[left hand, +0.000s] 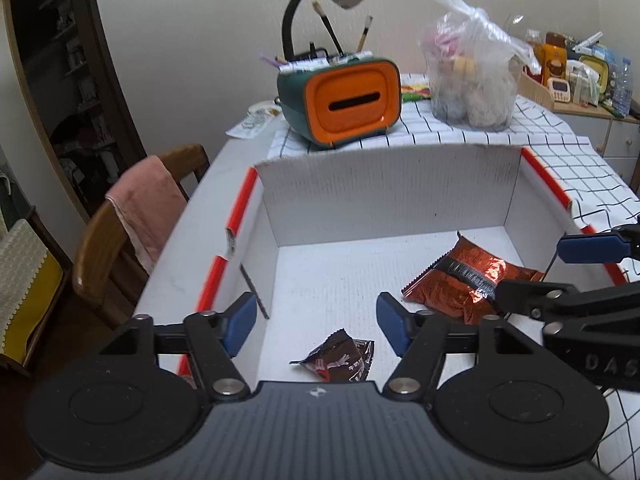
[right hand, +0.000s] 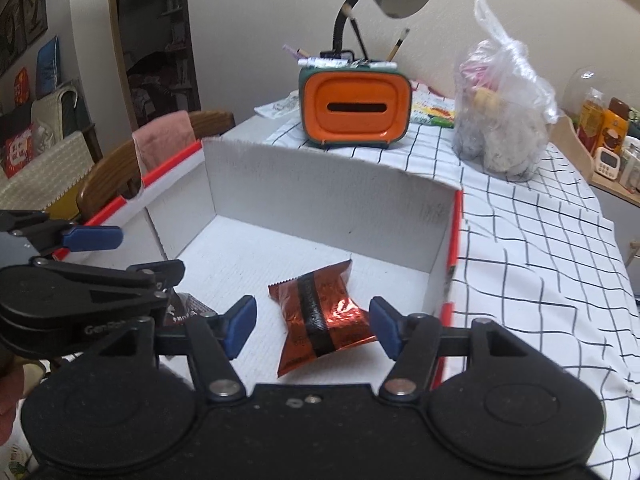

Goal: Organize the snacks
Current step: 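Withdraw both tools from the box back toward the snack pile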

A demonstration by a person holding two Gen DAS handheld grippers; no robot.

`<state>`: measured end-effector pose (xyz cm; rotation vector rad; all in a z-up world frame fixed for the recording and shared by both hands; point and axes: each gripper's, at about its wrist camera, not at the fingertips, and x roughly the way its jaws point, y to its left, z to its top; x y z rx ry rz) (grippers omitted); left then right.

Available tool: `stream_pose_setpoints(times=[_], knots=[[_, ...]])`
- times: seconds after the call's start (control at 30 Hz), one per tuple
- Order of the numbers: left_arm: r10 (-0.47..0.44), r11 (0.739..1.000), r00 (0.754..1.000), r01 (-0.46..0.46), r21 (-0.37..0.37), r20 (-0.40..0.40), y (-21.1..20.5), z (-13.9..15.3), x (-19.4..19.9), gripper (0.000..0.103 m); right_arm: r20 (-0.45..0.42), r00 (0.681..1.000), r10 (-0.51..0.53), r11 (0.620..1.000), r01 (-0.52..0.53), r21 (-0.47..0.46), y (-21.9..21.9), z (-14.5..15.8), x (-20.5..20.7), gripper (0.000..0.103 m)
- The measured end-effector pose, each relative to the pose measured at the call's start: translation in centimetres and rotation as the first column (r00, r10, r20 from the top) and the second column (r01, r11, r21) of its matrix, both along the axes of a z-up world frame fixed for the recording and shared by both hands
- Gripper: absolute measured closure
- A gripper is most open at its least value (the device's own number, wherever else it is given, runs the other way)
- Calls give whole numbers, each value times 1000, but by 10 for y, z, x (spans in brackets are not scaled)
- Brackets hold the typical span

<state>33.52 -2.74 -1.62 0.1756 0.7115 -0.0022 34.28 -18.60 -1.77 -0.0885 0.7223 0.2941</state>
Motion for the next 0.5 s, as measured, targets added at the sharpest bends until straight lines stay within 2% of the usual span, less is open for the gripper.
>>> stream_pose_setpoints(times=[0.07,0.2,0.3,0.43,0.5], knots=[[-3,1000,1000,3,1,13,0,7,-7,36,9,1000,-3,1000,3,5,-3,7,-7,41],[0,1000,999,0,-4,41,2,20,-24,27,29,1000,-5,1000,4,13,-5,18,-22,39],[-4,1000,998,3,5,58,1,29,-38,26,46,999,-9,1000,8,24,-8,26,-37,26],[-9,1000,997,9,-1,81,3,40,-57,25,70,998,-4,999,1,32,-9,38,-56,25],[-8,1000,995,10,-13,98,5,46,-67,22,83,997,-2,999,-1,36,-10,44,-67,21]])
